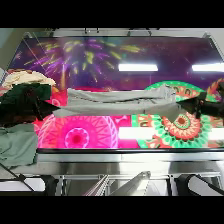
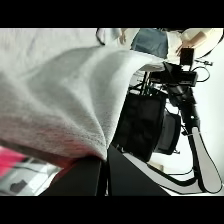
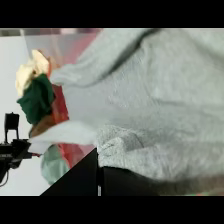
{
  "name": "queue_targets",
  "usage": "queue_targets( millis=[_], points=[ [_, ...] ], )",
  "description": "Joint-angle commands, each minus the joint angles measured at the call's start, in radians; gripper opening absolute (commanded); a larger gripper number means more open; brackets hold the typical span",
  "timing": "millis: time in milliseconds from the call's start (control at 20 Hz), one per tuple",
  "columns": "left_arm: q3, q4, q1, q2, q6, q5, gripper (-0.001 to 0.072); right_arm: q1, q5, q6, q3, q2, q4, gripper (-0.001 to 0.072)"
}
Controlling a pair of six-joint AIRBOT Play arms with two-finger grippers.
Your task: Fold the shirts.
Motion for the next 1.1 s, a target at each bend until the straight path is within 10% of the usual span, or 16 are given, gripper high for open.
queue_targets(
  millis=[0,550,650,750,900,1050],
  points=[
    [0.168,-0.036,-0.046,-0.107,-0.081,0.024,0.0024,0.077,-0.106,-0.092,0.117,-0.193,0.184,0.001],
    [0.659,0.053,-0.214,-0.525,-0.23,0.048,0.0013,0.173,-0.152,-0.211,0.449,-0.63,0.152,0.0016],
    [0.711,0.044,-0.209,-0.538,-0.231,-0.008,0.0309,0.158,-0.143,-0.211,0.461,-0.625,0.039,0.0227],
    [0.787,0.044,-0.198,-0.536,-0.256,-0.065,0.0332,0.121,-0.073,-0.184,0.497,-0.602,-0.077,0.0286],
    [0.916,0.046,-0.173,-0.535,-0.367,-0.171,0.0333,0.06,-0.038,-0.069,0.543,-0.542,-0.295,0.0661],
    [1.031,0.118,-0.147,-0.523,-0.421,-0.188,0.0332,-0.004,-0.041,0.017,0.544,-0.497,-0.486,0.0662]
  ],
)
